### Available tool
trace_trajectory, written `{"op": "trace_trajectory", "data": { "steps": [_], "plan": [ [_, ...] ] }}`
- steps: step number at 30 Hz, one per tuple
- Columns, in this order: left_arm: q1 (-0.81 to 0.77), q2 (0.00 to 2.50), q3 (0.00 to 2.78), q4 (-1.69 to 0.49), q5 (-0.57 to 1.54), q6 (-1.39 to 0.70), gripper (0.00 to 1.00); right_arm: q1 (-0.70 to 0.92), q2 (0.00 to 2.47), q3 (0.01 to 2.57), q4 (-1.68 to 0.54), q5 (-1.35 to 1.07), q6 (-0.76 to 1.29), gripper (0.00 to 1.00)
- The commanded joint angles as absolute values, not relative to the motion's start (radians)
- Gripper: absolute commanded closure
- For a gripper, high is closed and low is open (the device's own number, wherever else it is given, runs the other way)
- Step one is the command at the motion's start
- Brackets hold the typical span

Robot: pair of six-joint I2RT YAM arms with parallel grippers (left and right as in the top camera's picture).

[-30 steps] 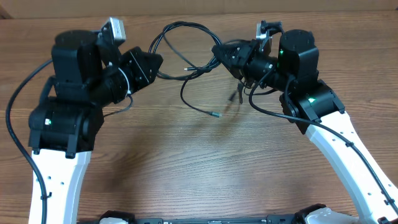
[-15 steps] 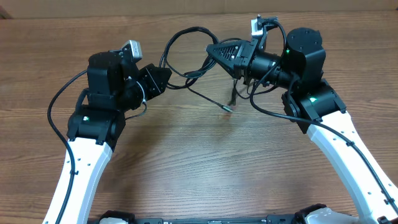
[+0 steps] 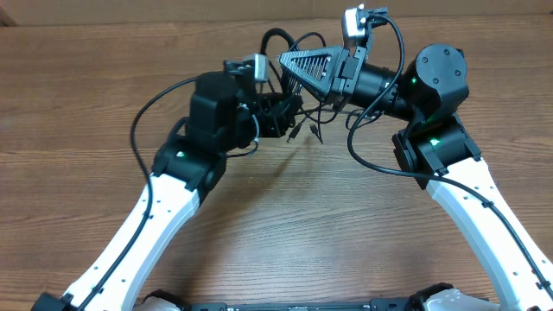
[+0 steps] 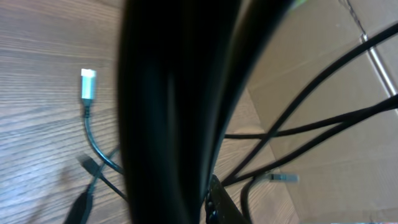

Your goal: Untangle cables

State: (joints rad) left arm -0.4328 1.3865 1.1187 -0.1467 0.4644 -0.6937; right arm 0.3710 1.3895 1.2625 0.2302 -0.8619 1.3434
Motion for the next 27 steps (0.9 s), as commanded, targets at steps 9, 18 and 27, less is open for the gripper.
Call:
{"op": "trace_trajectory", "data": {
  "steps": [9, 18, 27],
  "plan": [
    [-0.393, 1.425, 1.109, -0.179, 0.499, -0.623, 0.90, 0.331, 1.350, 1.276, 0.218, -0.930, 1.330, 0.96],
    [-0.282, 1.409, 1.109, -0.329, 0.499, -0.537, 0.90, 0.266, 1.350, 1.276, 0.212, -0.941, 1.293, 0.96],
    [-0.170, 1.349, 1.109, -0.449, 0.529, -0.426, 0.90, 0.172, 1.350, 1.276, 0.211, -0.966, 1.293, 0.96]
  ]
}}
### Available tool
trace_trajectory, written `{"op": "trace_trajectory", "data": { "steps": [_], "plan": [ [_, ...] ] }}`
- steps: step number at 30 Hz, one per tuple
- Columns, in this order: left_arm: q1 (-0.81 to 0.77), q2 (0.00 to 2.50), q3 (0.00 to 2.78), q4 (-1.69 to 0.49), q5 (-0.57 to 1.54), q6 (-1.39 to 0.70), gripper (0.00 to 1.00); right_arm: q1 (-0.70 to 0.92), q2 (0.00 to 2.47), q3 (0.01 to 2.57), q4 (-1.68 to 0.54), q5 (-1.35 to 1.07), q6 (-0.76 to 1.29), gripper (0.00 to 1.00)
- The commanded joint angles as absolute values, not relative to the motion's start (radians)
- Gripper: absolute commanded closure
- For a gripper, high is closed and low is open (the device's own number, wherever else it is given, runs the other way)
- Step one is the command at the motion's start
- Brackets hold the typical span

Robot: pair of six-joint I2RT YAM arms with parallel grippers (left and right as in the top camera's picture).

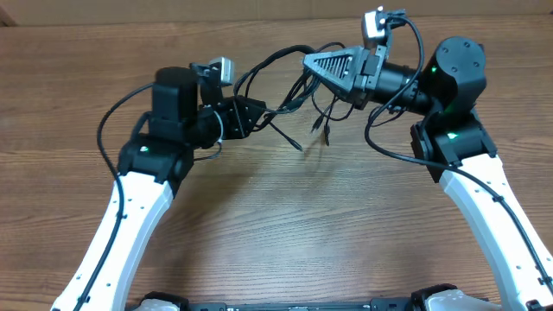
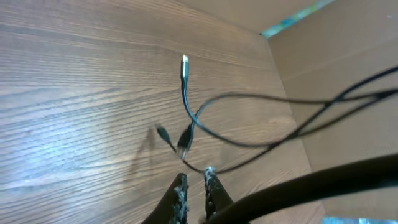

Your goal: Untangle cables

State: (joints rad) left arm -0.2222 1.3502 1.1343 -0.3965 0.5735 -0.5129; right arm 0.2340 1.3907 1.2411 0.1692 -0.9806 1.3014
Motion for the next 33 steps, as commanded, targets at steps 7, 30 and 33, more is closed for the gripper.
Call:
{"op": "trace_trajectory", "data": {
  "steps": [7, 30, 33],
  "plan": [
    [-0.099, 1.268, 1.109, -0.542, 0.523, -0.351, 0.91, 0.086, 1.350, 1.276, 0.210, -1.036, 1.292, 0.96],
    [0.039, 1.114, 1.109, -0.488, 0.931, -0.317, 0.53, 0.009, 1.350, 1.276, -0.078, -1.132, 1.059, 0.96],
    [0.038, 1.114, 1.109, -0.430, 1.032, -0.318, 0.44, 0.025, 1.350, 1.276, -0.189, -1.137, 0.968, 0.96]
  ]
}}
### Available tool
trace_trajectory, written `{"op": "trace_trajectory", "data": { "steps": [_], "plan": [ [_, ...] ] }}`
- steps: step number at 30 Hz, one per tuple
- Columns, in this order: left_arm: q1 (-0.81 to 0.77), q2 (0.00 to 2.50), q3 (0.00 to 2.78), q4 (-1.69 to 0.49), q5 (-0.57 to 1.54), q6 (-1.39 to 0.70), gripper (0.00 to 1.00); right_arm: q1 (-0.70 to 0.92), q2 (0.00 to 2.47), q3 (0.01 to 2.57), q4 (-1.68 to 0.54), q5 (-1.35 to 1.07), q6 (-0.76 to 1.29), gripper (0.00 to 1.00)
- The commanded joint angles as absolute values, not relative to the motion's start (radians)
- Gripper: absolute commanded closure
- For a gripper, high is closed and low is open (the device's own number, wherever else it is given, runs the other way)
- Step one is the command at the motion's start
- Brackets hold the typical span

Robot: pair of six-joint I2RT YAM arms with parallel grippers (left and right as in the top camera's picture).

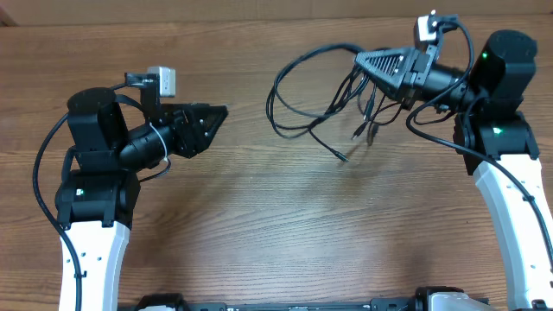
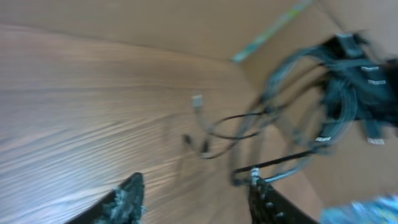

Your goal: Untangle cables

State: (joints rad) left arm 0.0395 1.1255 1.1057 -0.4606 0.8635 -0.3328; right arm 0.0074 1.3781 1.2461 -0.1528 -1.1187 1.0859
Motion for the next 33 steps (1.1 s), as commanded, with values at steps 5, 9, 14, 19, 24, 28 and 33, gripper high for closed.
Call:
{"op": "trace_trajectory", "data": {
  "steps": [5, 9, 14, 19, 24, 28, 33],
  "plan": [
    [0.003, 1.114, 1.109, -0.383, 1.059, -0.318, 0.37, 0.102, 1.350, 1.276, -0.310, -1.139, 0.834, 0.96],
    [-0.034, 1.116, 1.109, -0.365, 1.053, -0.318, 0.36, 0.161, 1.350, 1.276, -0.299, -1.119, 0.812, 0.96],
    [-0.042, 1.116, 1.109, -0.366, 1.044, -0.318, 0.48, 0.169, 1.350, 1.276, -0.297, -1.116, 0.813, 0.96],
    [-0.042, 1.118, 1.109, -0.370, 1.044, -0.318, 0.55, 0.169, 1.350, 1.276, -0.274, -1.118, 0.815, 0.96],
    [-0.048, 1.118, 1.109, -0.431, 0.992, -0.409, 0.46, 0.169, 1.350, 1.276, -0.192, -1.111, 0.816, 0.96],
    [-0.081, 1.118, 1.109, -0.521, 0.896, -0.549, 0.51, 0.169, 1.350, 1.276, -0.127, -1.076, 0.800, 0.96],
    [-0.138, 1.118, 1.109, -0.497, 0.871, -0.661, 0.50, 0.169, 1.353, 1.276, -0.144, -1.044, 0.730, 0.95]
  ]
}}
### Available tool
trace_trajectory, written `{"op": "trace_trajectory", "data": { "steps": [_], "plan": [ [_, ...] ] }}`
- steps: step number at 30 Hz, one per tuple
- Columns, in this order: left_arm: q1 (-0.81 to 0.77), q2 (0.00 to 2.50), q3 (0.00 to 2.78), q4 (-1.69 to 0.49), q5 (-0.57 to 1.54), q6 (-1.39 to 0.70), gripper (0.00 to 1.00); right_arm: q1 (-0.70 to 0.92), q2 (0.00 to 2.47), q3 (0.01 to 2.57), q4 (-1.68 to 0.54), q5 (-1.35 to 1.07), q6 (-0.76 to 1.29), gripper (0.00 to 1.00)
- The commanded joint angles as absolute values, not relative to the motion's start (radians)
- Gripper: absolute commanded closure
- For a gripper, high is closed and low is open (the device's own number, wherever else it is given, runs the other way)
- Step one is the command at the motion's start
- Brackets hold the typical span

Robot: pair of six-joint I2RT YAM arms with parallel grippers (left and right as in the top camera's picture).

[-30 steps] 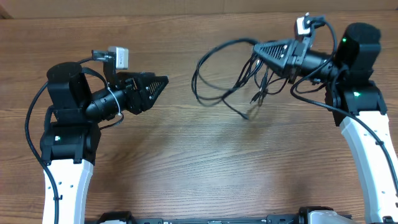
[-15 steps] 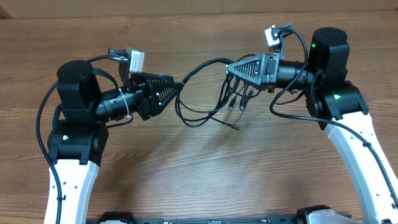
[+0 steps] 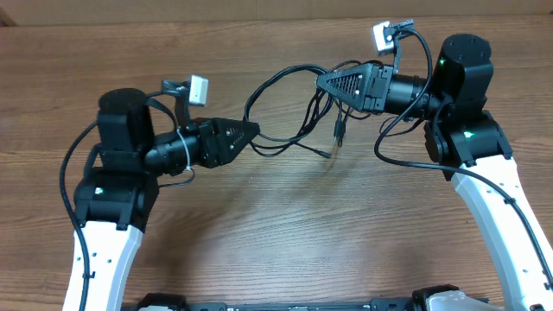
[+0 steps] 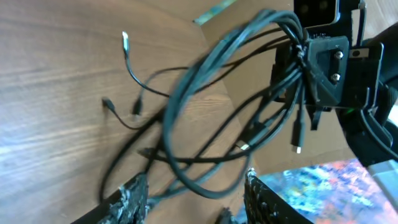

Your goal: Untangle cables

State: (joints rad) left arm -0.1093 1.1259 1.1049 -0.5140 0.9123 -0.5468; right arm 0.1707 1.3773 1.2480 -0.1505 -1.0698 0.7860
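A bundle of black cables (image 3: 270,80) hangs above the table from my right gripper (image 3: 324,82), which is shut on it. Loose plug ends (image 3: 337,130) dangle below the bundle. In the left wrist view the bundle (image 4: 205,68) runs up to the right gripper (image 4: 306,53), and a silver plug (image 4: 125,37) hangs over the wood. My left gripper (image 3: 252,132) faces the bundle from the left. It stands wide open (image 4: 194,190), and the lowest loops sag between its fingers (image 4: 134,196).
The wooden table (image 3: 285,225) lies under both arms. Each arm's own black lead loops beside its wrist, the right one (image 3: 389,142) hanging near the bundle. A brown wall (image 4: 249,93) stands behind the cables.
The two grippers have come toward each other. My left gripper, open and well clear of the cables before, now has the lowest loops between its open fingers. The right still holds the bundle.
Both grippers were close together at the tangle near the back. Then they stood further apart, the left nearly shut at a strand. Then the left was open and far left, with the bundle hanging from the right. Now they are near each other again.
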Motion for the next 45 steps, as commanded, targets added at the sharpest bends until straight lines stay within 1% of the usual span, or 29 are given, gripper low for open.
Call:
{"op": "trace_trajectory", "data": {
  "steps": [1, 8, 10, 11, 12, 13, 14, 15, 19, 20, 21, 22, 23, 24, 28, 33, 36, 42, 43, 45],
  "plan": [
    [-0.147, 1.118, 1.109, -0.492, 0.857, -0.678, 0.50, 0.169, 1.354, 1.276, -0.144, -1.044, 0.728, 0.95],
    [-0.194, 1.118, 1.109, -0.490, 0.768, -0.696, 0.50, 0.183, 1.354, 1.276, -0.143, -1.048, 0.736, 0.96],
    [-0.203, 1.119, 1.109, -0.490, 0.743, -0.696, 0.53, 0.197, 1.354, 1.276, -0.143, -1.048, 0.736, 0.96],
    [-0.207, 1.119, 1.109, -0.490, 0.728, -0.696, 0.59, 0.206, 1.354, 1.276, -0.143, -1.048, 0.736, 0.96],
    [-0.212, 1.119, 1.109, -0.490, 0.717, -0.696, 0.70, 0.216, 1.354, 1.276, -0.143, -1.048, 0.735, 0.96],
    [-0.214, 1.119, 1.109, -0.491, 0.707, -0.696, 0.77, 0.222, 1.354, 1.276, -0.143, -1.048, 0.735, 0.96],
    [-0.217, 1.119, 1.109, -0.493, 0.696, -0.696, 0.89, 0.232, 1.354, 1.276, -0.143, -1.048, 0.735, 0.96],
    [-0.218, 1.119, 1.109, -0.494, 0.691, -0.696, 0.95, 0.242, 1.354, 1.276, -0.143, -1.048, 0.735, 0.96],
    [-0.218, 1.125, 1.109, -0.494, 0.691, -0.695, 0.96, 0.265, 1.354, 1.276, -0.143, -1.047, 0.734, 0.96],
    [-0.217, 1.125, 1.109, -0.494, 0.691, -0.694, 0.96, 0.265, 1.354, 1.276, -0.144, -1.047, 0.730, 0.93],
    [-0.217, 1.125, 1.109, -0.494, 0.691, -0.694, 0.96, 0.265, 1.354, 1.276, -0.145, -1.043, 0.727, 0.88],
    [-0.217, 1.125, 1.109, -0.493, 0.692, -0.695, 0.96, 0.261, 1.354, 1.276, -0.157, -1.026, 0.727, 0.43],
    [-0.217, 1.125, 1.109, -0.493, 0.692, -0.694, 0.96, 0.256, 1.354, 1.276, -0.167, -1.010, 0.724, 0.04],
    [-0.217, 1.125, 1.109, -0.493, 0.701, -0.693, 0.96, 0.247, 1.354, 1.276, -0.189, -0.985, 0.705, 0.00],
    [-0.216, 1.125, 1.109, -0.466, 0.775, -0.679, 0.96, 0.215, 1.354, 1.276, -0.327, -0.846, 0.616, 0.00],
    [-0.216, 1.125, 1.109, -0.364, 0.918, -0.653, 0.96, 0.194, 1.354, 1.276, -0.476, -0.672, 0.522, 0.00],
    [-0.216, 1.125, 1.109, -0.338, 0.949, -0.649, 0.96, 0.194, 1.354, 1.276, -0.548, -0.559, 0.493, 0.00],
    [-0.216, 1.125, 1.109, -0.338, 0.962, -0.630, 0.96, 0.197, 1.354, 1.276, -0.607, -0.591, 0.485, 0.00],
    [-0.216, 1.125, 1.109, -0.338, 0.962, -0.627, 0.96, 0.197, 1.354, 1.276, -0.612, -0.619, 0.485, 0.06],
    [-0.216, 1.125, 1.109, -0.338, 0.962, -0.624, 0.96, 0.197, 1.354, 1.276, -0.619, -0.650, 0.498, 0.21]
  ]
}}
